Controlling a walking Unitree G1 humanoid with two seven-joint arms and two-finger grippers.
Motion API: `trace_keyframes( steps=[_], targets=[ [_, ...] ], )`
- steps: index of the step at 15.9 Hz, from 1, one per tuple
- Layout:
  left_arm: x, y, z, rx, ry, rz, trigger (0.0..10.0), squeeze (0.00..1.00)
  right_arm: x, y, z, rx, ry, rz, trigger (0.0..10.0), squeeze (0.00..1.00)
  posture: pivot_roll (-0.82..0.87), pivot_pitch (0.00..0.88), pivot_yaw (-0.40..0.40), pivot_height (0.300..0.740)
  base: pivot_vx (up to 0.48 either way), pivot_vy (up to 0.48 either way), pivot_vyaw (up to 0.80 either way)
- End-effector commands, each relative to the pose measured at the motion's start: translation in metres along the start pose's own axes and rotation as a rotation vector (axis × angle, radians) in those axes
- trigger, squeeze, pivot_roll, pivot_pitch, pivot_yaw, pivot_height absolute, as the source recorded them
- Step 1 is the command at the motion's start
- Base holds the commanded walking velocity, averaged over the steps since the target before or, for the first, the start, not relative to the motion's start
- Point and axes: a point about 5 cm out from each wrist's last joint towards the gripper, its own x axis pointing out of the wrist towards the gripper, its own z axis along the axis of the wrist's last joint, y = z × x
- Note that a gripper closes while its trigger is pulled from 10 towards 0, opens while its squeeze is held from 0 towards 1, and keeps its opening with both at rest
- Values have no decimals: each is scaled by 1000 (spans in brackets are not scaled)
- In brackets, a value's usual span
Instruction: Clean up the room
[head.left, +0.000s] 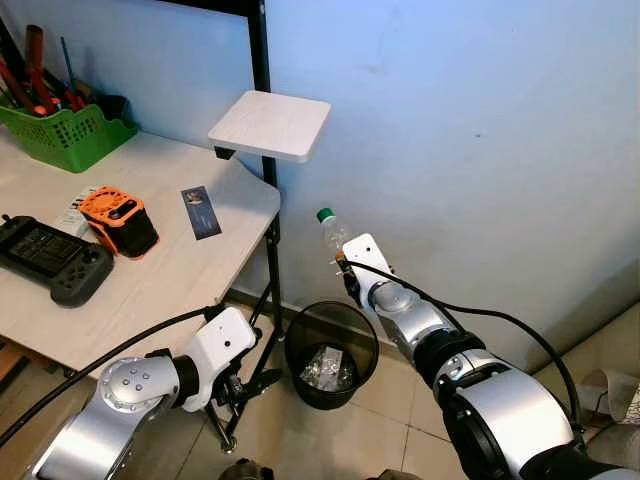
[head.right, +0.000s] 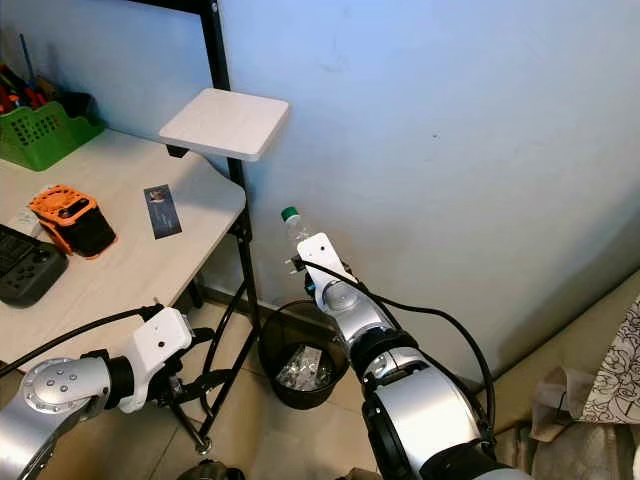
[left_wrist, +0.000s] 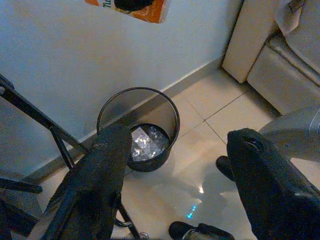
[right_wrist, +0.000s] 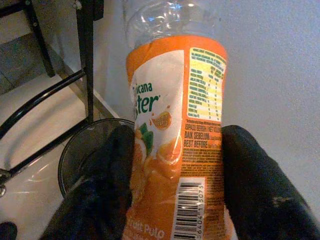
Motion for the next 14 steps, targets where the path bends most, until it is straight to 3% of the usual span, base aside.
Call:
trace_keyframes(
  steps=[1,7,11,12,13,14],
  targets=[
    [-3,1,2,9,4,7,10000,0,0,-2,8,8,-22,-19,10000,1000,14,99,-11,740,0,0,0],
    [-4,0,1,2,9,9,10000,0,0,13,-2,44,1,39,10000,1000,19,99,-16,740,0,0,0],
    [-3,1,-1,-19,4,41,10000,0,-2,13,-15,104,4,69,10000,1000,12,76,-7,740,0,0,0],
    [-1,1,1,-56,-24,76,10000,0,-4,8,-22,157,-21,70,10000,792,8,60,0,740,0,0,0],
    [2,1,4,-90,-54,114,10000,0,-6,2,-27,219,-55,71,10000,298,6,45,5,740,0,0,0],
    [8,3,5,-161,-91,206,10000,0,-16,-11,-38,244,-127,43,10000,0,-9,17,17,740,0,0,0]
  ],
)
